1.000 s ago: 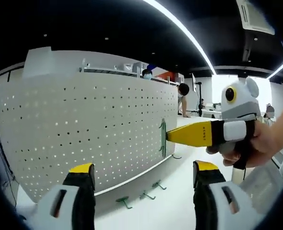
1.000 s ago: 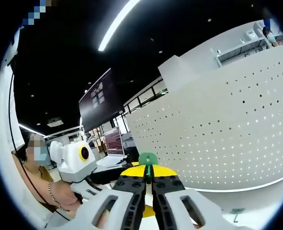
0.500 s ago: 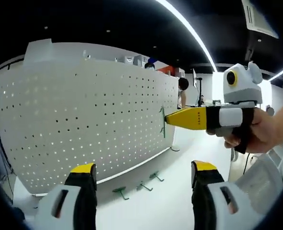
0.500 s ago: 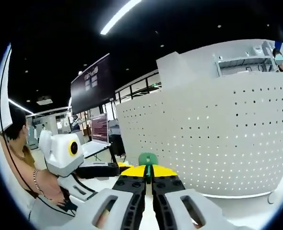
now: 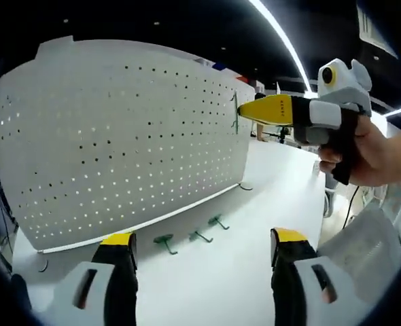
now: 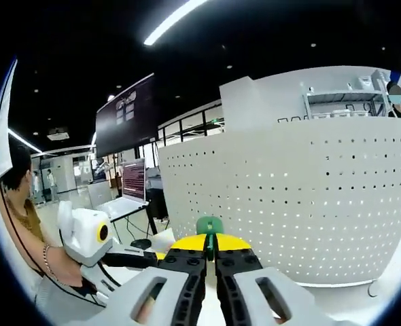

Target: Insert the hook assembly into the mounting plate slot until the hook locks in place.

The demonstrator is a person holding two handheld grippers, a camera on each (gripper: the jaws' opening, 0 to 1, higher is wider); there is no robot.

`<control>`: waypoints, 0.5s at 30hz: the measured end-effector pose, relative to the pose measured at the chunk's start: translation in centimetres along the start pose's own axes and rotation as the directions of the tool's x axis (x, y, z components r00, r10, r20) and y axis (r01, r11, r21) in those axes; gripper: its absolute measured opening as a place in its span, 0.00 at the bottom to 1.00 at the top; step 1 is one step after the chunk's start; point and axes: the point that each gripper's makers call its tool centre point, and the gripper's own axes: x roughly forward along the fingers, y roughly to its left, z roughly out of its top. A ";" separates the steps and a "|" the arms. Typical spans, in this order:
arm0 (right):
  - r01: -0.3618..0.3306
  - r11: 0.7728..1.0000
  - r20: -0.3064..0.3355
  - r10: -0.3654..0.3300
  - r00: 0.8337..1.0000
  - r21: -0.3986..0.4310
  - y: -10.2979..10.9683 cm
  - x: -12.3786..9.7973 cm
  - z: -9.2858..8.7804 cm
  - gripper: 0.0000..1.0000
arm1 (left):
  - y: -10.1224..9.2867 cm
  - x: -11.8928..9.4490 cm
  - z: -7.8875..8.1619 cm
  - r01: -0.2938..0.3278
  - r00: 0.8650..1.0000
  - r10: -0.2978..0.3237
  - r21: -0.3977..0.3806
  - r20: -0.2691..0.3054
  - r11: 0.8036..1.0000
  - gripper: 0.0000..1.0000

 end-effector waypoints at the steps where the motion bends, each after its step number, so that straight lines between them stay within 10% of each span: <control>1: -0.001 1.000 0.000 0.001 1.000 0.001 0.0 0.0 0.0 0.00 | 0.0 -0.1 -0.2 0.004 1.000 -0.004 -0.003 -0.004 1.000 0.82; 15: 0.014 1.000 0.005 -0.014 1.000 -0.001 -0.3 0.1 0.0 0.00 | 0.1 -0.8 -2.0 0.020 0.999 -0.021 -0.027 -0.040 0.999 0.81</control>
